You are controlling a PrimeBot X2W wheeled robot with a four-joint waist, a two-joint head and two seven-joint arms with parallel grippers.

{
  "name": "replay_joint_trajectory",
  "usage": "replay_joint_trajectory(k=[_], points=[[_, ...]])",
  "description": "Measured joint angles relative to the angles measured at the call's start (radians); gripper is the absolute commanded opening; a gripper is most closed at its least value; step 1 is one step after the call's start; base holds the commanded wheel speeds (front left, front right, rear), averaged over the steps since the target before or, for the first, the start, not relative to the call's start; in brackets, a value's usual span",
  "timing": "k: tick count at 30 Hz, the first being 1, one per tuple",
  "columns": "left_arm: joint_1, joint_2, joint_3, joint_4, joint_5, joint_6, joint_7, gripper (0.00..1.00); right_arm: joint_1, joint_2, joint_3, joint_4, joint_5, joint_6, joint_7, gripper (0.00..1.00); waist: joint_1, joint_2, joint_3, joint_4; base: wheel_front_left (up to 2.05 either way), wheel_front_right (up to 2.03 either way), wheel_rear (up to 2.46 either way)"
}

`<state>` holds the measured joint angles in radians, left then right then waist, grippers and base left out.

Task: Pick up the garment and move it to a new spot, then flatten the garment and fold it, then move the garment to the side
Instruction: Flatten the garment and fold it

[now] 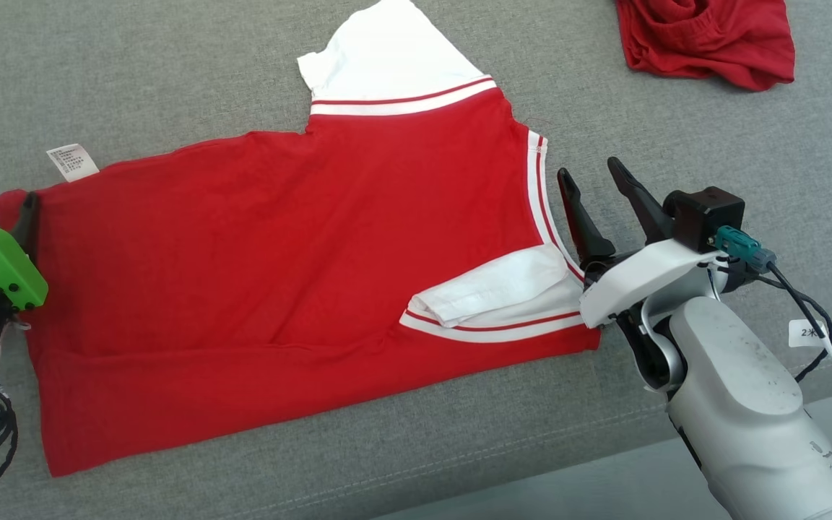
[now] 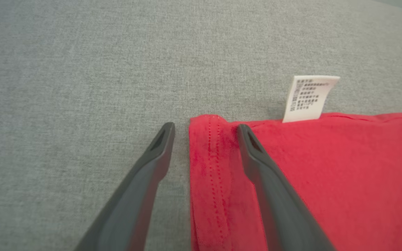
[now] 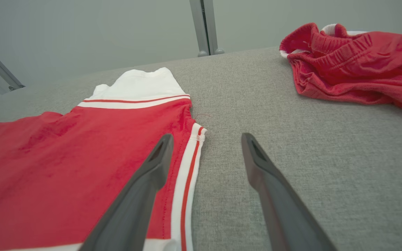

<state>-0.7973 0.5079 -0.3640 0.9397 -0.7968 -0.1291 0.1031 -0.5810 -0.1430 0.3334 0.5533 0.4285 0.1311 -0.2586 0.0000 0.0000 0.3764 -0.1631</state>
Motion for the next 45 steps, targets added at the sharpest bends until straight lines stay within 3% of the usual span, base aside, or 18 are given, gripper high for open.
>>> replay_joint_trajectory(k=[1, 3, 4, 5, 11, 17, 24, 30, 39, 45], points=[[-0.002, -0.002, -0.005, 0.001, -0.008, 0.000, 0.002, 0.82, -0.001, 0.000, 0.000, 0.001, 0.000, 0.000, 0.000, 1.00, 0.0000, 0.0000, 0.000, 0.001, 0.00, 0.00, 0.00], [-0.006, -0.005, -0.018, 0.003, -0.014, 0.000, 0.003, 0.48, -0.006, 0.000, 0.001, 0.002, 0.000, 0.000, -0.002, 1.00, 0.0000, 0.0000, 0.001, 0.003, 0.00, 0.00, 0.00], [-0.012, -0.005, -0.026, 0.006, -0.019, 0.000, 0.000, 0.18, -0.013, 0.001, 0.004, 0.002, 0.000, 0.000, -0.003, 1.00, 0.0000, 0.0000, 0.002, 0.005, 0.00, 0.00, 0.00], [-0.014, -0.005, -0.028, 0.007, -0.023, 0.000, -0.004, 0.00, -0.017, 0.002, 0.004, 0.002, 0.000, 0.000, -0.003, 1.00, 0.0000, 0.0000, 0.003, 0.005, 0.00, 0.00, 0.00], [-0.026, -0.006, -0.065, 0.001, -0.037, 0.000, -0.028, 0.00, -0.031, -0.007, 0.014, 0.003, -0.001, 0.000, -0.003, 1.00, 0.0000, 0.0000, 0.008, 0.014, 0.00, 0.00, 0.00], [-0.036, -0.010, -0.109, -0.033, -0.047, 0.000, -0.067, 0.00, -0.154, -0.010, 0.028, 0.037, 0.002, 0.000, 0.024, 1.00, 0.0000, 0.0000, 0.013, 0.043, 0.00, 0.00, 0.00], [-0.065, -0.017, -0.161, -0.075, -0.056, 0.000, -0.102, 0.00, -0.358, 0.012, 0.058, 0.189, 0.027, 0.000, 0.092, 1.00, 0.0000, 0.0000, 0.029, 0.086, 0.00, 0.00, 0.00], [-0.095, -0.026, -0.205, -0.109, -0.060, 0.000, -0.114, 0.00, -0.537, 0.034, 0.086, 0.409, 0.023, 0.000, 0.180, 1.00, 0.0000, 0.0000, 0.057, 0.126, 0.00, 0.00, 0.00], [-0.138, -0.068, -0.269, -0.142, -0.066, 0.000, -0.136, 0.00, -0.719, 0.059, 0.095, 0.653, -0.005, 0.000, 0.171, 1.00, 0.0001, 0.0000, 0.100, 0.201, 0.00, 0.00, 0.00], [-0.159, -0.097, -0.313, -0.165, -0.074, 0.000, -0.158, 0.00, -0.774, 0.034, 0.068, 0.721, -0.033, 0.000, 0.168, 1.00, 0.0000, 0.0000, 0.123, 0.257, 0.00, 0.00, 0.00]])
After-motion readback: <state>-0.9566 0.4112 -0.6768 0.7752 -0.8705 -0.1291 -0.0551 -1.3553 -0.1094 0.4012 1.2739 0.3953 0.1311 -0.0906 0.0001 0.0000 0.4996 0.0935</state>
